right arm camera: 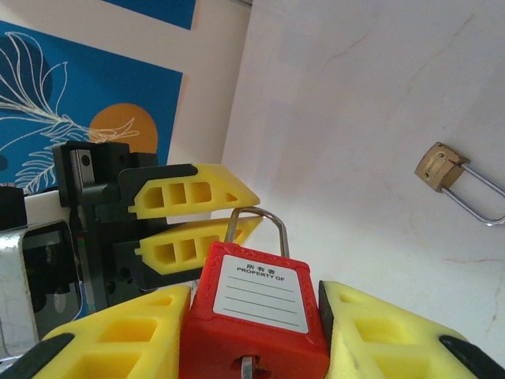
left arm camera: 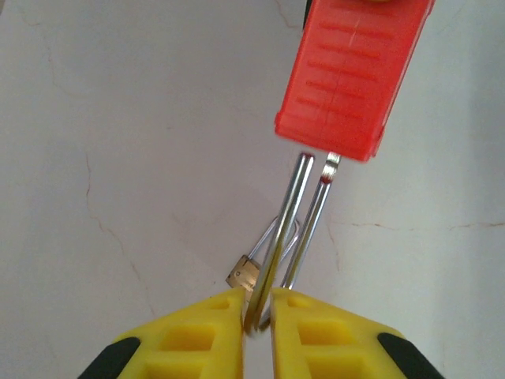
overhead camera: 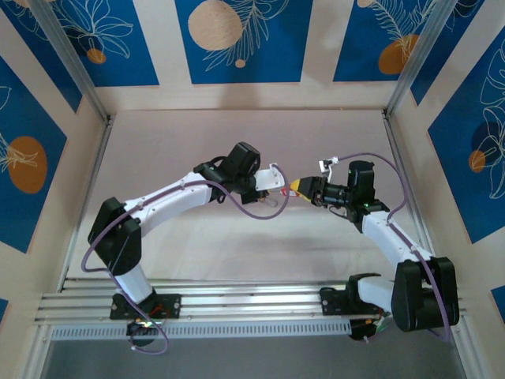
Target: Unlock with the key
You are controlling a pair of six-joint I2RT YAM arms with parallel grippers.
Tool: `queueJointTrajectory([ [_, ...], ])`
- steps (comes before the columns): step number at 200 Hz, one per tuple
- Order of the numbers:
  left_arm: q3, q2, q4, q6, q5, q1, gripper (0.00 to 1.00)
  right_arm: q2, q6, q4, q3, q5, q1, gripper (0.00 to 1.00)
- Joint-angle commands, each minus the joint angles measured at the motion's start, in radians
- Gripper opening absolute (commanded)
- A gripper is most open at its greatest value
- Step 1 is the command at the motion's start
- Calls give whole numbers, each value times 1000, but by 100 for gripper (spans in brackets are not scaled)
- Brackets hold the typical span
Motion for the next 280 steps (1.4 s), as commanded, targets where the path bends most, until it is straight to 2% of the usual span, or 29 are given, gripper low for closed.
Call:
queueJointTrajectory([
  [1, -14, -26, 1, -7, -22, 14, 16, -18, -3, 6, -14, -21, -6, 27],
  [61, -20, -46, 3, -18, -30, 14, 23, -11, 0, 4, 3, -22, 1, 27],
  [72, -27, -57, 12, -25, -34, 14, 31, -13, 1, -1, 7, -16, 1, 27],
  [87, -42, -75, 31, -41, -48, 14, 50, -13, 11, 7, 9, -15, 4, 27],
  [116, -135, -117, 170, -78, -124, 14, 60, -10, 17, 9, 16, -15, 20, 27],
  [181, -217, -148, 321, -141, -209, 14, 63, -3, 24, -4, 30, -51, 36, 27],
  [232, -106, -114, 303, -193, -275, 39, 63, -17, -28, -67, 37, -26, 81, 27],
  [255, -68, -86, 265, -214, -246, 40, 63, -17, -23, -67, 37, -17, 84, 27],
  [280, -113, -112, 299, -248, -197, 33, 64, -15, -10, -59, 37, -7, 84, 27],
])
